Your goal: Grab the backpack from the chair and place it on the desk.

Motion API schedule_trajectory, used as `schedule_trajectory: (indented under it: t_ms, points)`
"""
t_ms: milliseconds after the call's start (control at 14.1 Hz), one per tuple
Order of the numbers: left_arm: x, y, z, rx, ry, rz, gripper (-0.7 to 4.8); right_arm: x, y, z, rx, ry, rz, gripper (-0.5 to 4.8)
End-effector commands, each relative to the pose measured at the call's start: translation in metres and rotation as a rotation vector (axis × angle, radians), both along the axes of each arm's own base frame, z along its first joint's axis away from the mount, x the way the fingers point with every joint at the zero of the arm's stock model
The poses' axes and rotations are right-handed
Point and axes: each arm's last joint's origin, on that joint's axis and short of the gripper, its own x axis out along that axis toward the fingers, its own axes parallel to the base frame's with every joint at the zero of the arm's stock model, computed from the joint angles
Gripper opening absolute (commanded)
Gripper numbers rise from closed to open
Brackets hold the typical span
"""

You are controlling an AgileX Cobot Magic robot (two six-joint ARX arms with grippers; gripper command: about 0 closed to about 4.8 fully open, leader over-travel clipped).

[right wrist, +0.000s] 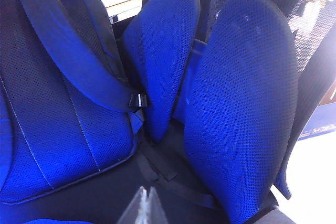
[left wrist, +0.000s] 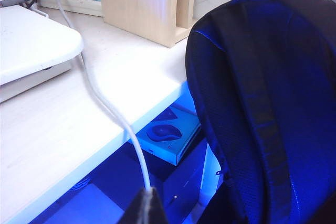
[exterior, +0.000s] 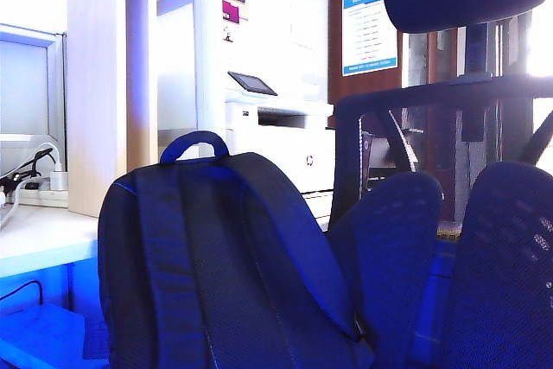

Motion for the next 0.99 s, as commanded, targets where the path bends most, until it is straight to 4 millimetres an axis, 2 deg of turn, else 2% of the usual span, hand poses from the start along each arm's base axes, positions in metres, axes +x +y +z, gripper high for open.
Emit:
schedule_trajectory:
  t_ms: [71,708,992]
  points:
    - [0.0003,-0.0001,-0.0039,0.001,0.018,-0.005,-0.03,-0.0002,-0.0003,-0.0011,-0.001,0.011,-0.009,-0.06]
    - [0.0002,-0.0004,-0.0038,-0.001,0.018,-0.014,-0.03,-0.0003,-0.0001,-0.0011,0.001,0.011,-0.003,-0.06]
    - [0.0001,-0.0025,-0.0035,-0.019,0.016,-0.085,-0.03,-0.0003,0.0,-0.001,0.002,0.01,-0.001,-0.06]
